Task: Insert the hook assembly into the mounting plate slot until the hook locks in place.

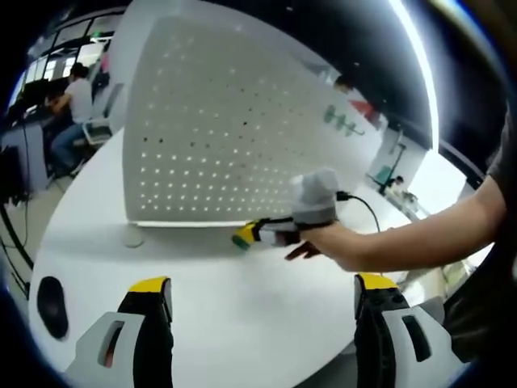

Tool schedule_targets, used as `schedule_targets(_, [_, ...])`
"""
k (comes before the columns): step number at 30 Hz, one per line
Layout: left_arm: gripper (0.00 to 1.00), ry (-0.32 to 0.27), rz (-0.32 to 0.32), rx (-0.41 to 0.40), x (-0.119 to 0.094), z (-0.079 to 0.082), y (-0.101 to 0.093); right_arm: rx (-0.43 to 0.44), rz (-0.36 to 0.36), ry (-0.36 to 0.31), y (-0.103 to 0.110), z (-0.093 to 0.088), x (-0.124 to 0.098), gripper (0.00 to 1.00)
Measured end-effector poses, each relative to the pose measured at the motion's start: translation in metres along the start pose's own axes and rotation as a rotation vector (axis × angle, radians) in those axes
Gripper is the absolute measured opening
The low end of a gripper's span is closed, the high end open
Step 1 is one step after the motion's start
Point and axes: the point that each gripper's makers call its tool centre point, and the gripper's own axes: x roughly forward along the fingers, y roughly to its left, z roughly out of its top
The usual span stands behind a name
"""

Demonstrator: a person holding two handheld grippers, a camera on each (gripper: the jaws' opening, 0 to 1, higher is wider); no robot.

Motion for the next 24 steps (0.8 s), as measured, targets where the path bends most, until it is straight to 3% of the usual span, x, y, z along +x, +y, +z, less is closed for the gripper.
schedule_targets(13, [0.95, -0.043, -0.016, 0.036, -0.005, 0.016, -0.017, -0.046, -0.011, -0.069, -0.004, 0.029, -0.028, 0.0])
schedule_targets(16, [0.95, -0.05, -0.019, 0.043, -0.009, 0.018, -0.02, -0.106, -0.027, -0.119, -0.004, 0.044, -0.042, 0.0])
schedule_targets(24, [0.96, -0.065, -0.025, 0.074, -0.014, 0.025, -0.029, -0.078, -0.033, -0.181, -0.003, 0.063, -0.071, 0.0])
